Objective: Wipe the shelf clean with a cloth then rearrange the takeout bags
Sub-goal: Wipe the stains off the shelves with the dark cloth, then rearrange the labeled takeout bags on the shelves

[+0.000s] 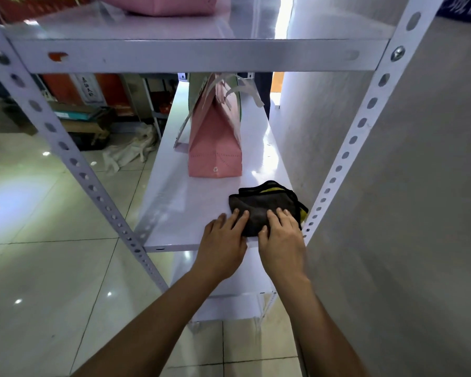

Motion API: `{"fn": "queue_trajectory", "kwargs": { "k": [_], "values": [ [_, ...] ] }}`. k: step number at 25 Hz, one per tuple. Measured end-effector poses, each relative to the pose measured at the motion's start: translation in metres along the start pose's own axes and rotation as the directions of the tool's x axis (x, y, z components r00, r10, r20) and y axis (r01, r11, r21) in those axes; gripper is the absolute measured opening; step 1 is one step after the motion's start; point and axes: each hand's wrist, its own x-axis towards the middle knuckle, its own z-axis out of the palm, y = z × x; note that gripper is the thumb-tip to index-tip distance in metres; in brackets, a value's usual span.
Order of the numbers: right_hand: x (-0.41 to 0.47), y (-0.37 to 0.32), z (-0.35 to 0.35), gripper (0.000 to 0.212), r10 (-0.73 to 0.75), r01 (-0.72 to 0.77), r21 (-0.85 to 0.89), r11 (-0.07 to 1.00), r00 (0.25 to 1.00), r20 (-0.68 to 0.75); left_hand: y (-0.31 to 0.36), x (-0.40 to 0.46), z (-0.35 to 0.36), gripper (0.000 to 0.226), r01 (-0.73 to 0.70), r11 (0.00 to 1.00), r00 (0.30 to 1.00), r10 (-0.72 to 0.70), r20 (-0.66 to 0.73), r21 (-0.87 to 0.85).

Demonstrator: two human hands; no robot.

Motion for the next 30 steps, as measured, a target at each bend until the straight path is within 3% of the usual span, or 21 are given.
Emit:
{"fn": "queue_trajectory", "kwargs": {
  "k": [5, 10, 19, 30],
  "values": [
    [-0.02, -0.002, -0.001, 0.039, -0.007, 0.027, 0.181, 0.983, 0.994, -0.11, -0.007, -0.034, -0.002, 0.063, 0.02, 0.999, 0.998, -0.022, -0.053, -0.038],
    [-0.048, -0.019, 0.006, 0.034, -0.105, 0.143, 0.263, 0.954, 0.983, -0.153, -0.013, -0.078, -0.005, 0.051, 0.074, 0.989, 0.994, -0.084, -0.072, -0.13],
    [-0.088, -0.075, 0.005, 0.032, -0.201, 0.172, 0.415, 0.893, 0.979, 0.027, -0.052, -0.134, -0.026, 0.03, 0.125, 0.98, 0.971, -0.153, -0.185, -0.157],
    [-0.159, -0.231, 0.036, 0.026, -0.248, 0.158, 0.397, 0.904, 0.95, 0.188, -0.2, -0.211, -0.079, 0.032, 0.16, 0.949, 0.949, -0.223, -0.221, -0.27]
  ]
}}
